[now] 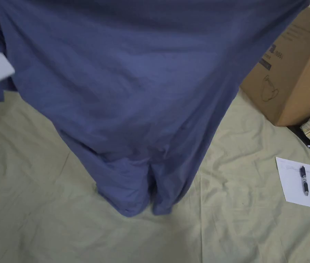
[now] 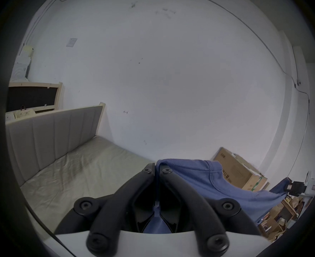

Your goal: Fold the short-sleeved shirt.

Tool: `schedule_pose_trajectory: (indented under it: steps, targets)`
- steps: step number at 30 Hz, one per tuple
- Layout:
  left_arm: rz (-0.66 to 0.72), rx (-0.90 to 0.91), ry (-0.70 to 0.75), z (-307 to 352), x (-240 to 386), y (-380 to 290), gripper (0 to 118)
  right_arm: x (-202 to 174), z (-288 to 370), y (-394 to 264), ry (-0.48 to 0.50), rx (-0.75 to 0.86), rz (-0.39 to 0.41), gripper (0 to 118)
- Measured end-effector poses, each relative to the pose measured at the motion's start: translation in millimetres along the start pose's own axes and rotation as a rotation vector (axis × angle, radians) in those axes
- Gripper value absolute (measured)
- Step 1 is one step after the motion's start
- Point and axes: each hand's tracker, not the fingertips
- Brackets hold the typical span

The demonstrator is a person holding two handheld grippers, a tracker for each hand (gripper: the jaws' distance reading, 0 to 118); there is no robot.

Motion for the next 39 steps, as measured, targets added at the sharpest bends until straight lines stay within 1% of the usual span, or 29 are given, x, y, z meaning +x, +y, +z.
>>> schedule_pose_trajectory:
  steps: [2,5,6,8,10,11,16,18,20,21,24,26,28,30,32,34,36,39]
  targets:
    - [-0.036,-0.004,-0.008,-12.5,19.1,20.0,0,-9.0,-4.0,18.5,-0.056,0.025,0.034,2]
    - [-0.102,-0.012,0.009,-39.7,41.4,45.9,0,-18.8,-20.7,45.6,-0.111,0.056,0.019,2]
    - [-0.102,-0.012,0.016,-47.1,46.9,52.2,0,-19.5,-26.8,53.6,-0.140,0.066,0.024,2]
    - [-0.109,-0.014,0.021,-66.4,54.3,66.0,0,-28.5,-43.4,66.7,-0.234,0.080,0.083,2]
    - [-0.114,-0.001,0.033,-88.2,62.0,77.8,0,-34.6,-59.2,77.8,-0.283,0.116,0.116,2]
    - [-0.141,0.004,0.046,-99.1,66.8,83.4,0,-36.8,-68.8,84.6,-0.294,0.121,0.116,2]
    - [-0.235,0.069,0.069,-145.2,90.6,95.5,0,-43.6,-114.4,118.0,-0.354,0.181,0.062,2]
    - [-0.245,0.092,0.081,-165.8,98.5,100.8,0,-45.4,-133.3,130.0,-0.374,0.208,0.059,2]
    - [-0.257,0.116,0.093,-185.9,105.8,104.8,0,-49.4,-151.8,139.6,-0.394,0.216,0.079,2]
    - [-0.268,0.126,0.104,-195.1,109.9,106.3,0,-51.5,-160.0,143.5,-0.403,0.222,0.094,2]
    - [-0.291,0.168,0.097,-218.0,118.5,107.2,0,-57.4,-178.4,150.6,-0.419,0.245,0.106,2]
    - [-0.250,0.206,0.081,-229.2,119.0,107.5,0,-61.8,-189.2,151.7,-0.442,0.274,0.111,2]
    - [-0.200,0.240,0.069,-237.1,115.2,106.6,0,-65.5,-196.2,150.1,-0.443,0.294,0.118,2]
    - [-0.182,0.248,0.086,-242.5,111.0,101.6,0,-68.0,-201.7,146.3,-0.442,0.310,0.141,2]
    - [-0.167,0.239,0.084,-245.5,102.2,94.5,0,-66.9,-205.8,139.7,-0.441,0.323,0.146,2]
    - [-0.149,0.218,0.103,-247.1,91.8,82.5,0,-62.1,-208.9,129.5,-0.430,0.298,0.128,2]
    - [-0.147,0.184,0.126,-247.5,80.9,67.5,0,-55.5,-209.8,114.1,-0.404,0.268,0.078,2]
    - [-0.190,0.095,0.126,-242.3,64.6,37.4,0,-46.6,-210.2,86.9,-0.374,0.219,0.035,2]
